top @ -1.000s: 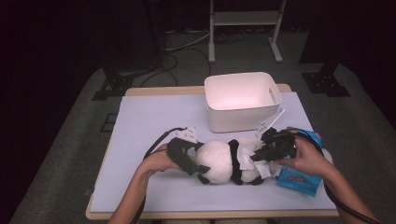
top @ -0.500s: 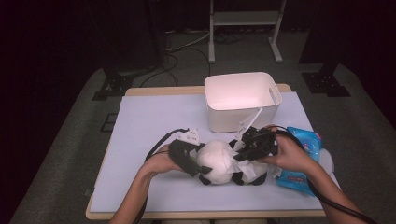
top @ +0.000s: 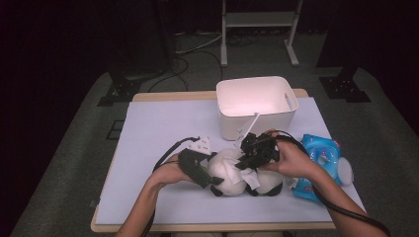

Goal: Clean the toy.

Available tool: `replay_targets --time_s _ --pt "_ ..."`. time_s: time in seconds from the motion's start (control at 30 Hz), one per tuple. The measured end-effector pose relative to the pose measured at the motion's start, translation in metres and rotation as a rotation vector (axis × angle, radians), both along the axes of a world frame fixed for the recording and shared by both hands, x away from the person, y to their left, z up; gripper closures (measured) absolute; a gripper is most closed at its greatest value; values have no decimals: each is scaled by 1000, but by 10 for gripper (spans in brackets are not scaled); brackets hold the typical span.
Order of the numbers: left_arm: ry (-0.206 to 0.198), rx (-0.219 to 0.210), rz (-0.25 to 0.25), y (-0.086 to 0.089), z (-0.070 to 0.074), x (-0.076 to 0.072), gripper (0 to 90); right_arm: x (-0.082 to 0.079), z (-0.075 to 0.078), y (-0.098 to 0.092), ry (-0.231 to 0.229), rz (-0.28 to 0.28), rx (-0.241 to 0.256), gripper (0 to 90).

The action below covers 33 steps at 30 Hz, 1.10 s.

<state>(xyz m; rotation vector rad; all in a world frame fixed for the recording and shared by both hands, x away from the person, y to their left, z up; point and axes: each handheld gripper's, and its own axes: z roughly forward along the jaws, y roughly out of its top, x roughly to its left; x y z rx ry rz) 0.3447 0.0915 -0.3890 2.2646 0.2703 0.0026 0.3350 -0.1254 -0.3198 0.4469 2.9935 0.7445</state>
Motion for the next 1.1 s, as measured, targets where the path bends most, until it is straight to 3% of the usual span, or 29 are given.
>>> replay_targets --time_s 0.13,0.63,0.9,1.1 --pt "-4 2 -1 0 0 0 73 0 -1 -15 -1 -47 -28 823" --pt "-3 0 3 0 1 0 65 -9 4 -79 -4 -164 -9 820" --pt "-6 6 1 0 1 0 65 -15 -8 -111 38 -230 45 817" --pt "-5 8 3 0 1 0 66 -19 -21 -125 76 -257 34 805"
